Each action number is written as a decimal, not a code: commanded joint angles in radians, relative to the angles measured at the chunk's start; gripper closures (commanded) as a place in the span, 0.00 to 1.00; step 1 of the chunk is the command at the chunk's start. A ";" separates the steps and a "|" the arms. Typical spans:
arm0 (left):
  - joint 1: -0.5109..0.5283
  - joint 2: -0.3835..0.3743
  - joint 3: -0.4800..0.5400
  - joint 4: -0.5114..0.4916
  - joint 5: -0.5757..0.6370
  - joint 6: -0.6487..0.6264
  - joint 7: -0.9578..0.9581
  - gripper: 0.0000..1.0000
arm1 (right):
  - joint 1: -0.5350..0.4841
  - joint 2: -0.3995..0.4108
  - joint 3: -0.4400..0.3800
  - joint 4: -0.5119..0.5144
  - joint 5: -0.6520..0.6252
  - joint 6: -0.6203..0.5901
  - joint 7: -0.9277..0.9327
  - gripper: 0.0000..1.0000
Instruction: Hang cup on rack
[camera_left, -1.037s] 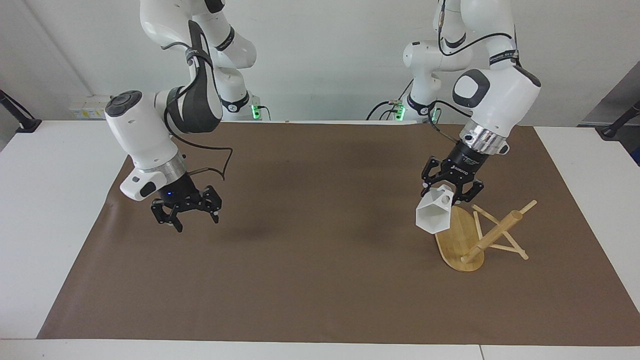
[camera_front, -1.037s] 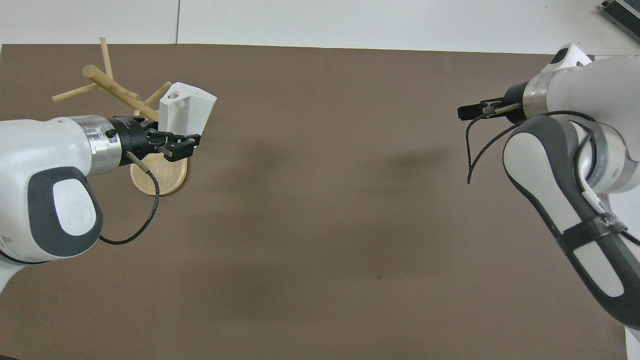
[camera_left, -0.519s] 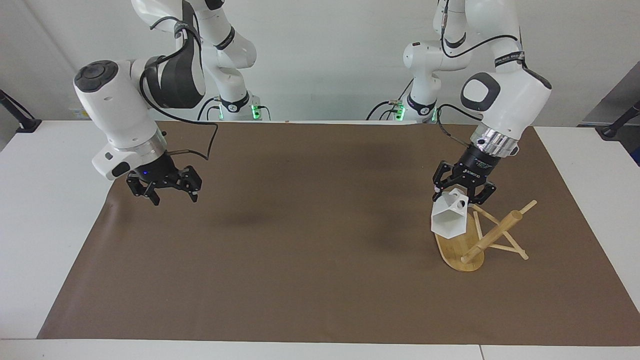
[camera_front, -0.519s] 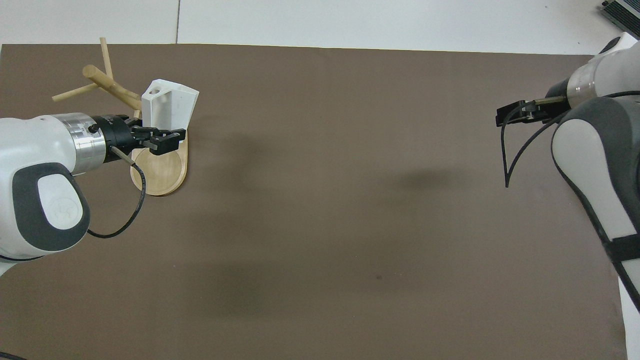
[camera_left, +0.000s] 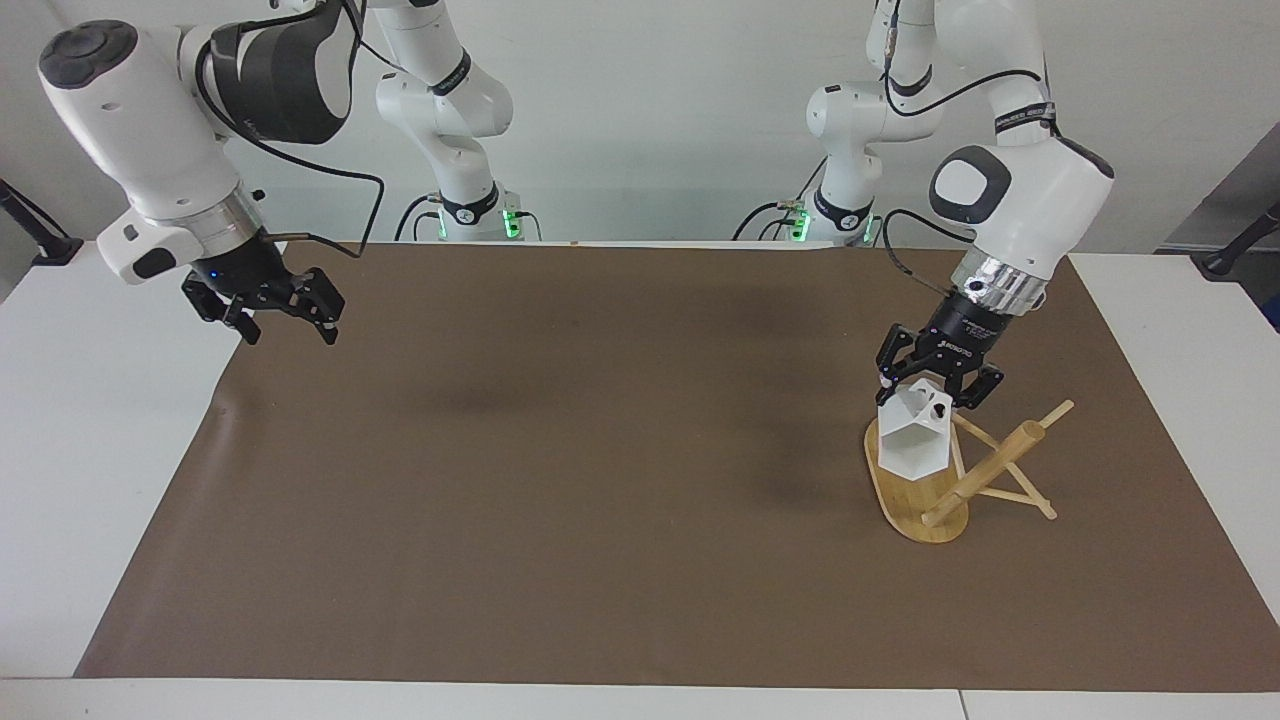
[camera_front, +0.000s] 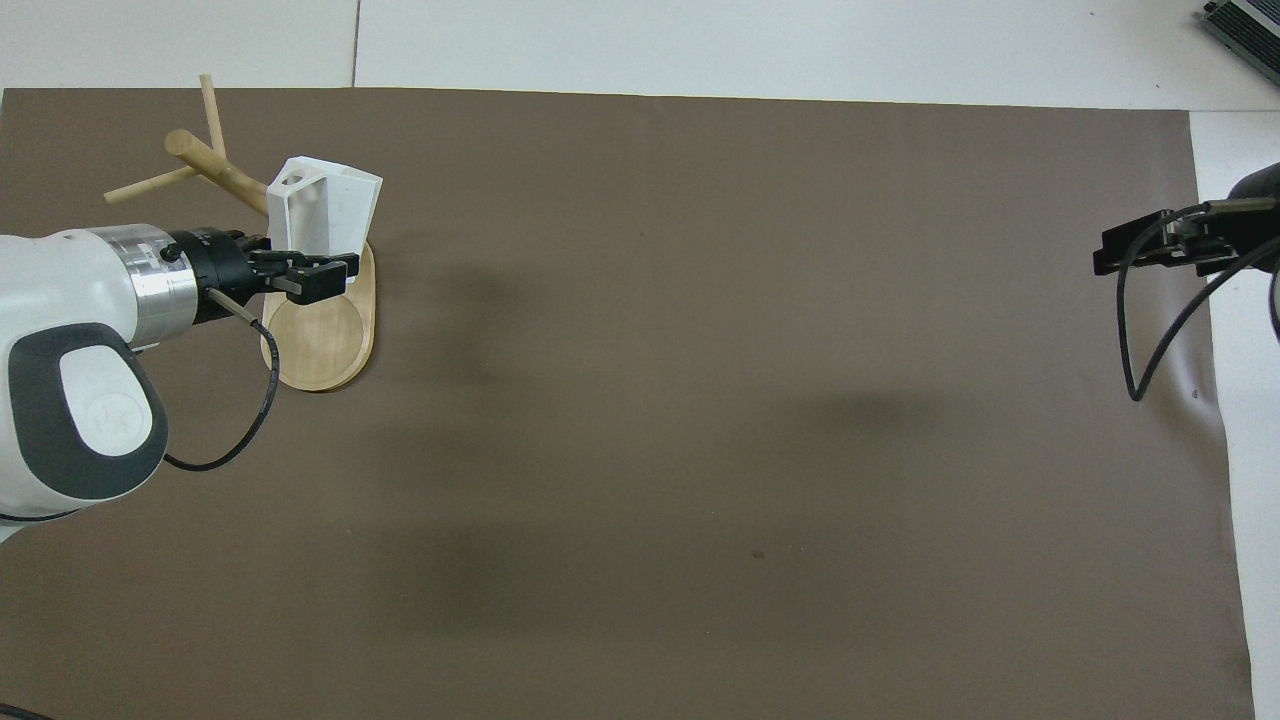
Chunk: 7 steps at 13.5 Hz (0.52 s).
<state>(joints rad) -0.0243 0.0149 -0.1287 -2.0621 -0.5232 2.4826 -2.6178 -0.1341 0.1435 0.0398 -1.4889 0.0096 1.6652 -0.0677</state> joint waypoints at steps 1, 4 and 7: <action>0.017 0.010 -0.009 -0.012 0.014 0.031 -0.045 1.00 | 0.007 -0.042 -0.015 -0.001 -0.002 -0.042 0.019 0.00; 0.020 0.022 -0.009 -0.010 0.014 0.051 -0.097 1.00 | 0.008 -0.093 -0.018 -0.022 -0.002 -0.088 0.011 0.00; 0.023 0.040 -0.009 -0.004 0.012 0.070 -0.125 1.00 | 0.014 -0.123 -0.018 -0.057 -0.002 -0.091 0.020 0.00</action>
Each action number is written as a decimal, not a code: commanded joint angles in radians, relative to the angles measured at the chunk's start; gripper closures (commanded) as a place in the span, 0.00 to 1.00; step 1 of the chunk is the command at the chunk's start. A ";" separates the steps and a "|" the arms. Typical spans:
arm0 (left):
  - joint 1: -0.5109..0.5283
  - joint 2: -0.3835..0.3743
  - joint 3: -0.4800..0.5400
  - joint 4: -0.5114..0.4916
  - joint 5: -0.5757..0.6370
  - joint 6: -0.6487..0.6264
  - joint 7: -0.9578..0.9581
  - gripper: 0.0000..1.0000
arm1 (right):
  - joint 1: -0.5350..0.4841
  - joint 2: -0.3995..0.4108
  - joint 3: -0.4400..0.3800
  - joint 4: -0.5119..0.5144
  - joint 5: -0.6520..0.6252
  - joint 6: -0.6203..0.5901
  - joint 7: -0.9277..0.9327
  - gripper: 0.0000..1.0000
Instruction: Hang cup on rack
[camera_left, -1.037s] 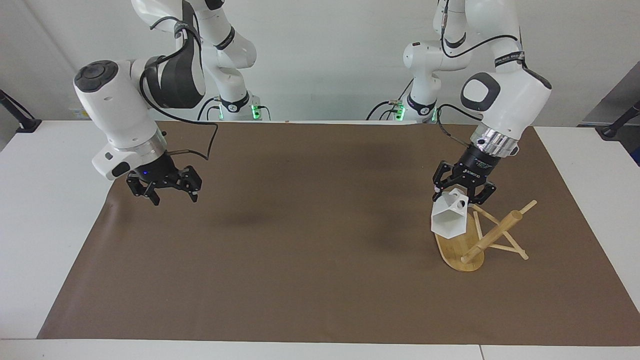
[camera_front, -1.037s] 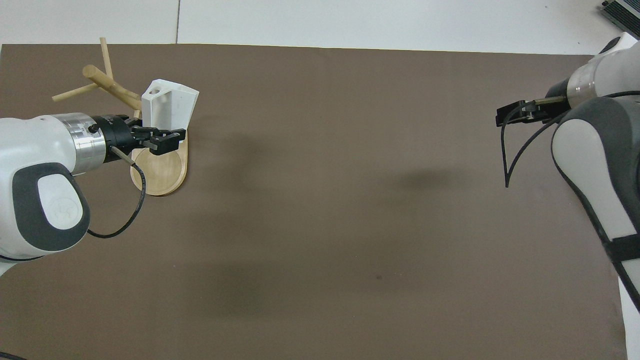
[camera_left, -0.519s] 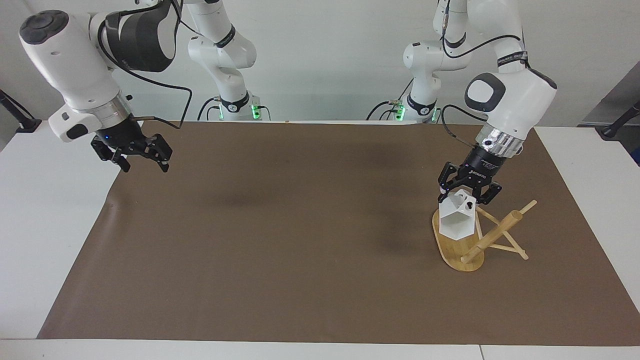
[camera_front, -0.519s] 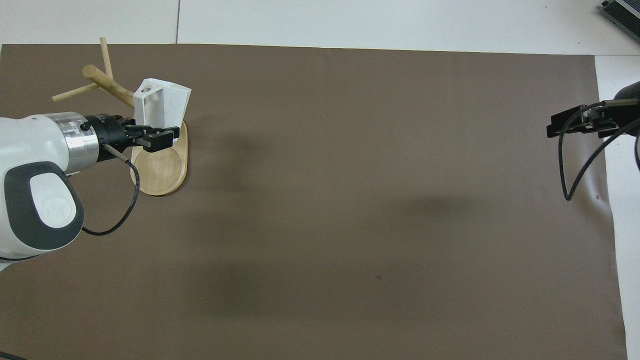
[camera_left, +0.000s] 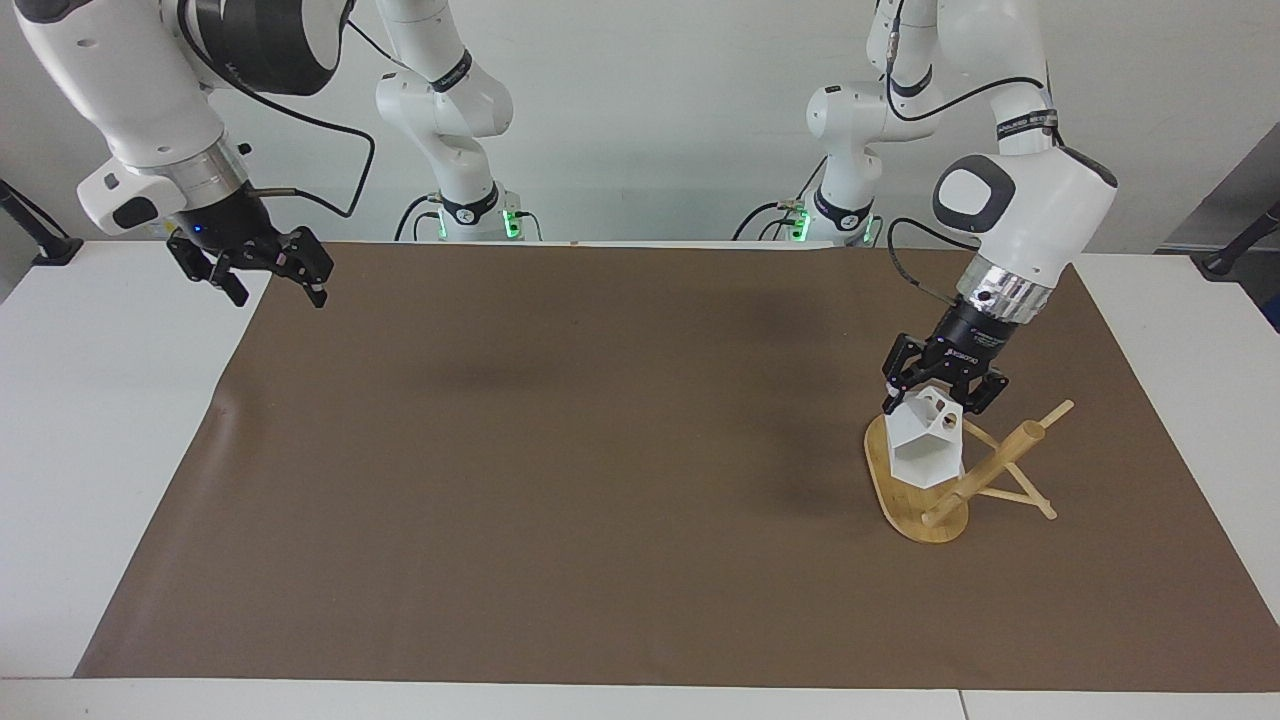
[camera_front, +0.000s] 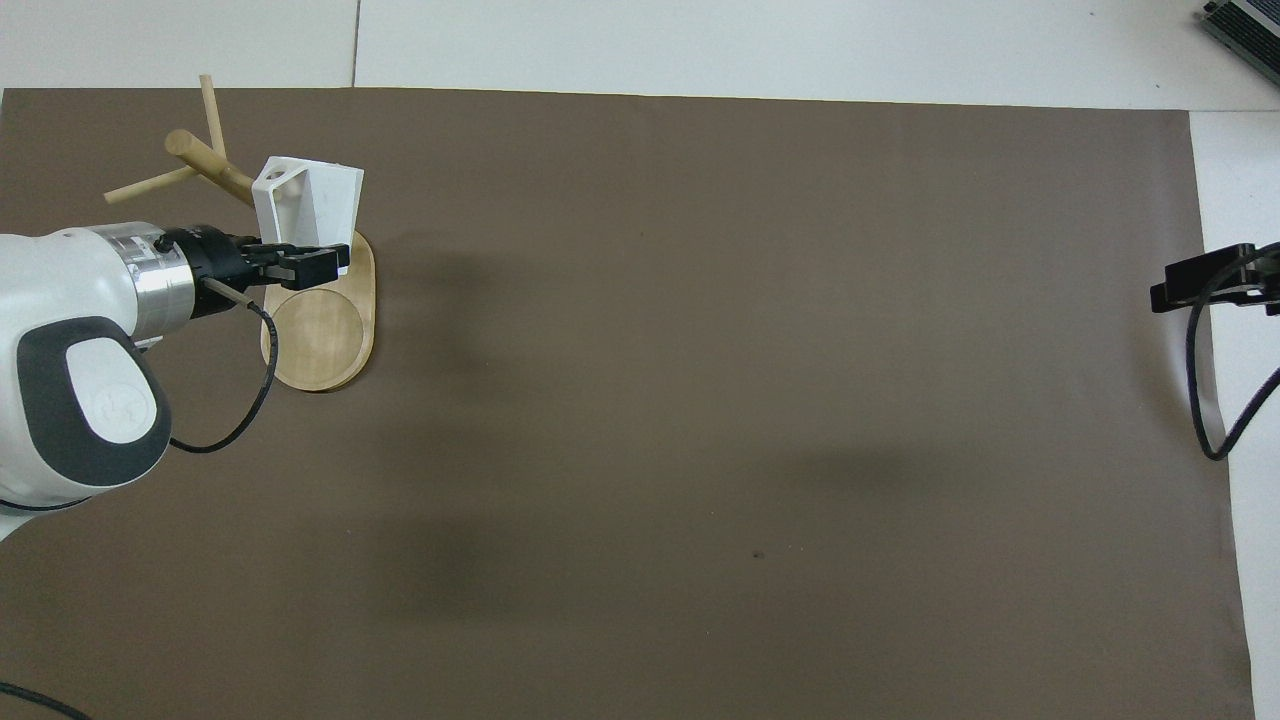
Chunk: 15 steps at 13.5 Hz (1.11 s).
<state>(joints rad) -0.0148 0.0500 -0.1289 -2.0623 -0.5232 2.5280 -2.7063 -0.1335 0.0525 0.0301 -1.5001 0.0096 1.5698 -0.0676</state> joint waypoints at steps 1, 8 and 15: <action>0.021 0.007 -0.008 -0.002 0.012 0.026 -0.056 1.00 | 0.017 -0.033 -0.010 -0.048 -0.002 0.003 0.019 0.00; 0.056 0.019 -0.009 0.016 0.012 0.026 -0.127 1.00 | 0.095 -0.045 -0.162 -0.054 -0.003 0.007 -0.036 0.00; 0.046 0.019 -0.009 0.007 0.015 0.028 -0.125 0.51 | 0.097 -0.046 -0.154 -0.052 -0.003 0.018 -0.037 0.00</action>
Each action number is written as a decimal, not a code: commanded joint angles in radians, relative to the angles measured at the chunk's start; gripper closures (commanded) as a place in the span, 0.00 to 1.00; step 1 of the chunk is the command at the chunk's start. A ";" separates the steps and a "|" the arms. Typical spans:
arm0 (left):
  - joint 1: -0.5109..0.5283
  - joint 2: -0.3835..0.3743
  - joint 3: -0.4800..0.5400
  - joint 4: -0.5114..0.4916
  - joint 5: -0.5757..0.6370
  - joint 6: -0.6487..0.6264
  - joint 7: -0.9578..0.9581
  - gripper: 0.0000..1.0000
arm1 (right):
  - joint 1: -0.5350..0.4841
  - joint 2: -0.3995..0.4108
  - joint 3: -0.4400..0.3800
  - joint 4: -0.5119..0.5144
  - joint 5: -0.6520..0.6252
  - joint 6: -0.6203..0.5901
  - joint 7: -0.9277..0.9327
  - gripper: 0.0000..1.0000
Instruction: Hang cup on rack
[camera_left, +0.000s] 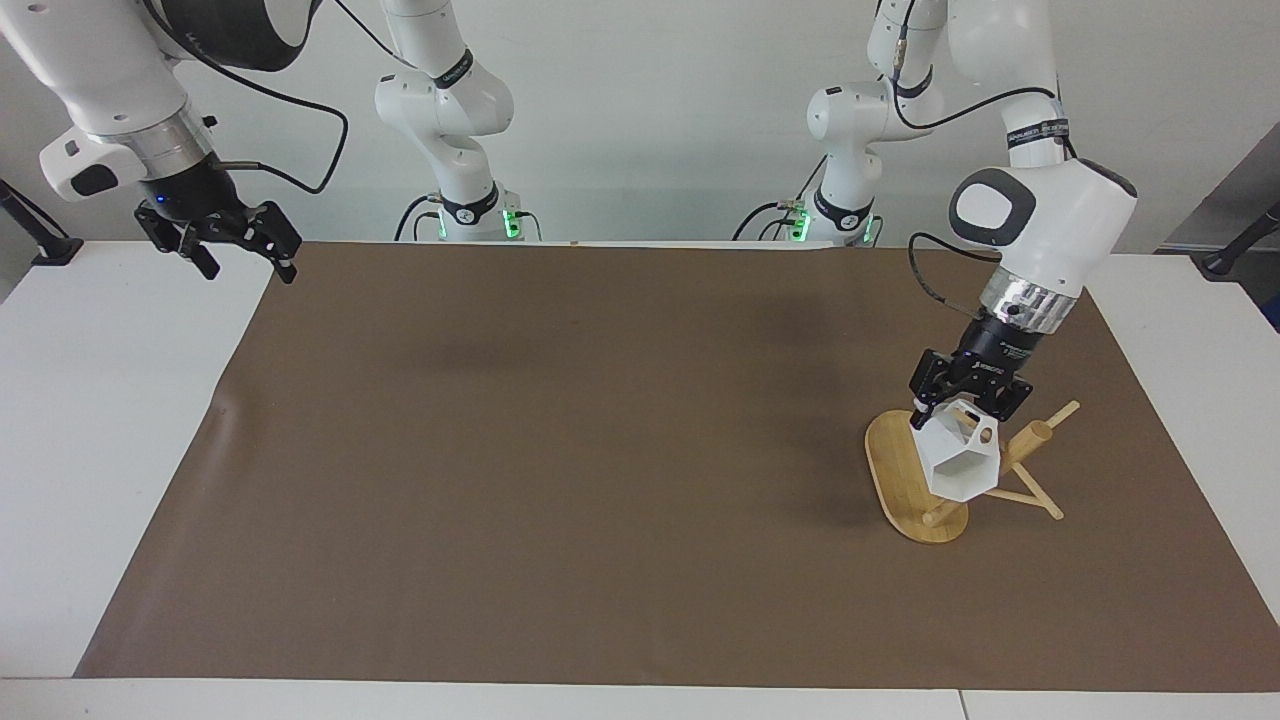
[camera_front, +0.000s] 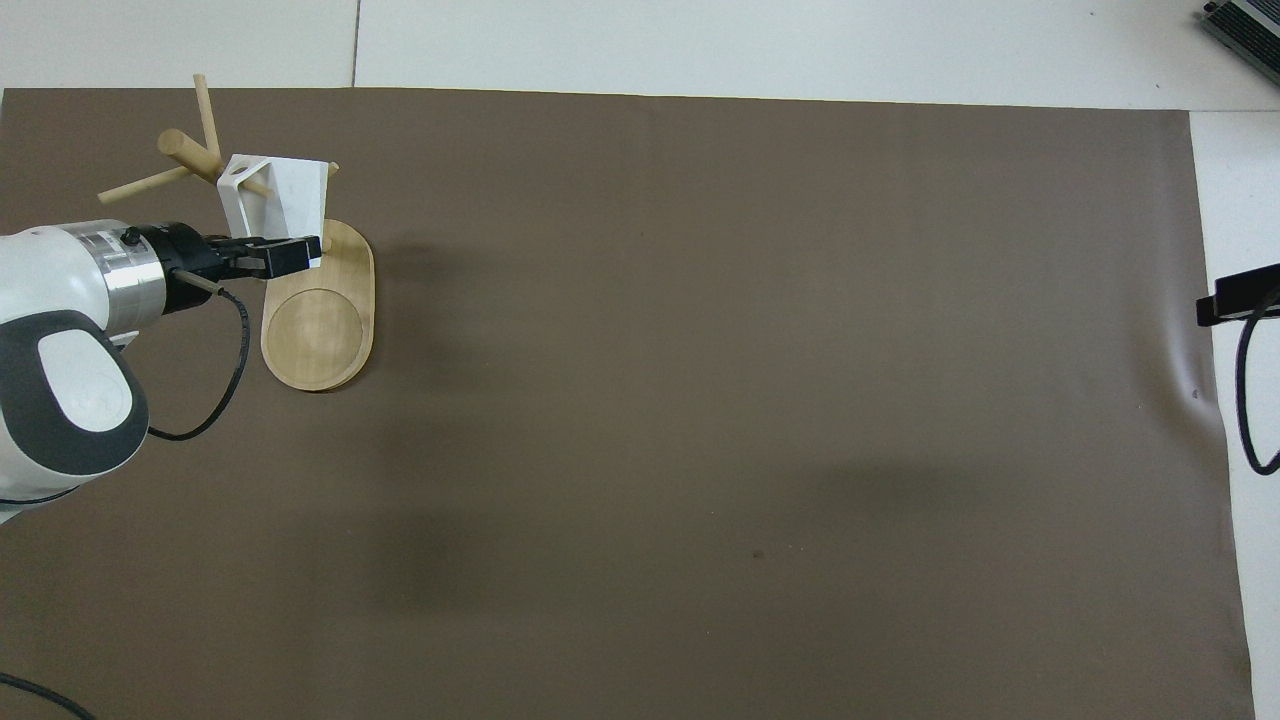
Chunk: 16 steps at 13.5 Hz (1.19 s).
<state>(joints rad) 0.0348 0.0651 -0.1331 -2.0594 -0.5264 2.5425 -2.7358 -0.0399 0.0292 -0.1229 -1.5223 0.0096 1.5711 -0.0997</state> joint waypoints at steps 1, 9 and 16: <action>-0.004 0.004 -0.005 0.004 0.019 0.012 -0.093 0.40 | 0.003 -0.025 -0.001 -0.030 -0.005 0.017 -0.003 0.00; 0.004 0.004 -0.005 0.048 0.199 -0.105 -0.073 0.00 | 0.003 -0.025 0.000 -0.035 -0.005 0.018 0.031 0.00; -0.018 -0.027 -0.019 0.067 0.226 -0.249 0.386 0.00 | -0.011 -0.026 -0.003 -0.035 -0.005 0.015 0.028 0.00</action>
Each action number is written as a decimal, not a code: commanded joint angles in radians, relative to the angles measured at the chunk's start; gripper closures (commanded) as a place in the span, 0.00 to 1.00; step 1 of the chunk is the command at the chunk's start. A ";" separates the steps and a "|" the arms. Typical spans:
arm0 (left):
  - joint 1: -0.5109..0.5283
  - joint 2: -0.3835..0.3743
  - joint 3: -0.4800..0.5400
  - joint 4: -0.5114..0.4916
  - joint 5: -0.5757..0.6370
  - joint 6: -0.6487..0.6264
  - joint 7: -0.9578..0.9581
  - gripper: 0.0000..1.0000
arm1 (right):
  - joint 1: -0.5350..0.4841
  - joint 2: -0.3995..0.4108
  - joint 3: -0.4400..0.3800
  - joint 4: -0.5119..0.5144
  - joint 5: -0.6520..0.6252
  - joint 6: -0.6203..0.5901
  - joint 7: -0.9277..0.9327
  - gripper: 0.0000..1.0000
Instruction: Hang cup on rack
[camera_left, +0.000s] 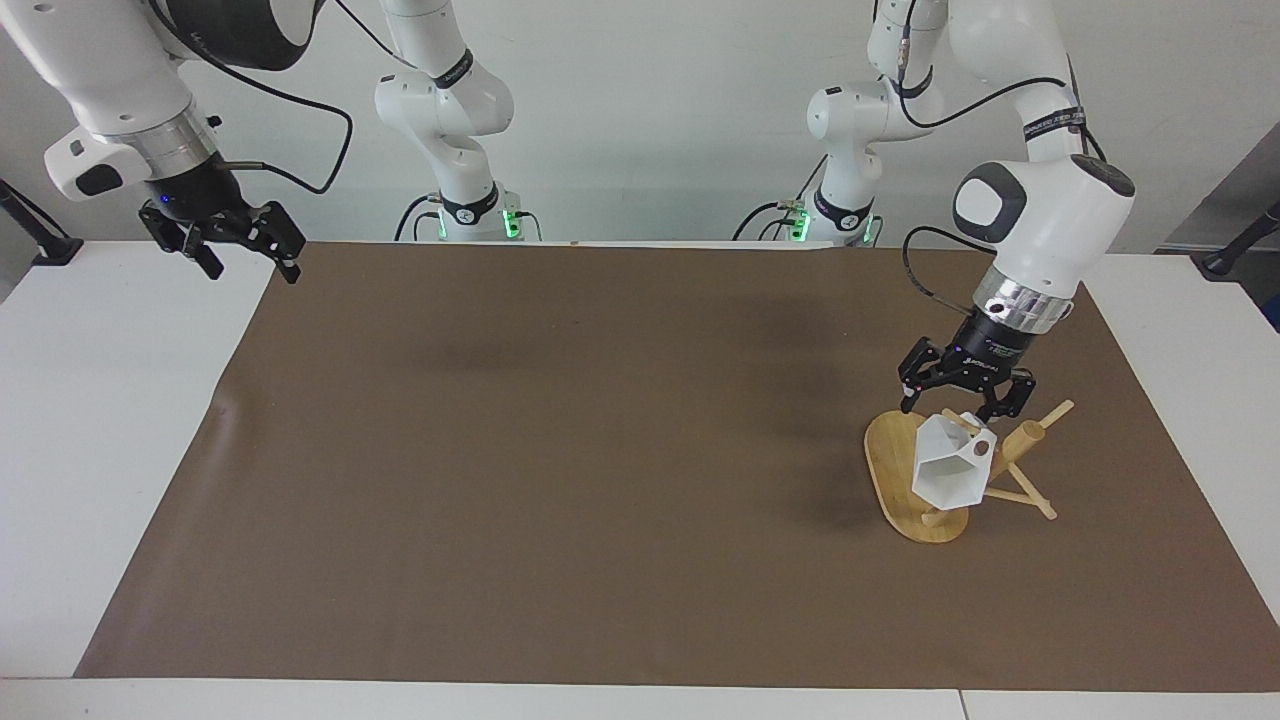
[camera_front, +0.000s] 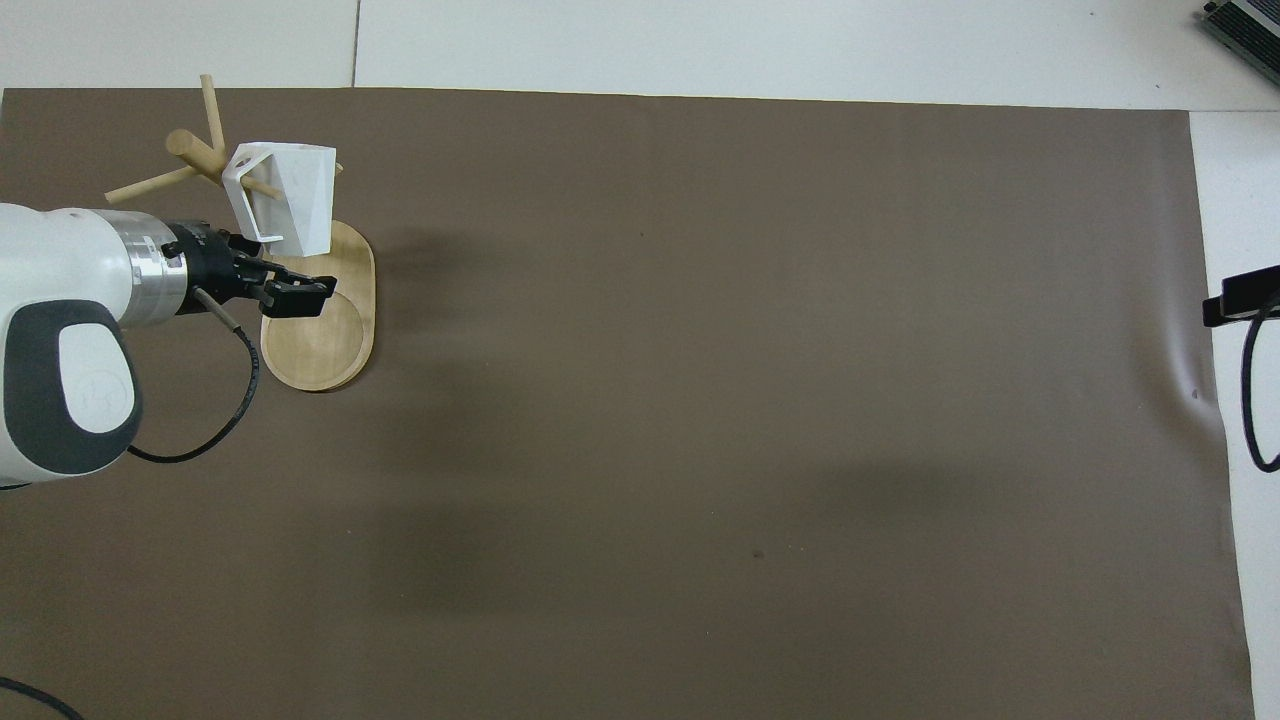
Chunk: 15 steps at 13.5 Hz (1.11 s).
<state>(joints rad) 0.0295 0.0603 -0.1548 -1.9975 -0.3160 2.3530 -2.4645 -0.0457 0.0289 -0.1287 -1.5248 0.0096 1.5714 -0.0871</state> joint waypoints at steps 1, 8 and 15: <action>-0.022 -0.034 0.003 0.005 0.014 -0.089 0.195 0.00 | -0.005 -0.026 0.003 -0.032 -0.005 0.015 0.014 0.00; -0.008 -0.140 0.006 0.002 0.014 -0.320 0.714 0.00 | -0.005 -0.027 0.003 -0.032 -0.005 0.012 0.009 0.00; -0.006 -0.165 0.014 0.068 0.089 -0.524 1.437 0.00 | -0.005 -0.026 -0.002 -0.032 -0.005 0.012 0.010 0.00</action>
<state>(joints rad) 0.0198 -0.1043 -0.1450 -1.9637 -0.2671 1.8794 -1.1837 -0.0457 0.0283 -0.1307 -1.5252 0.0096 1.5714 -0.0871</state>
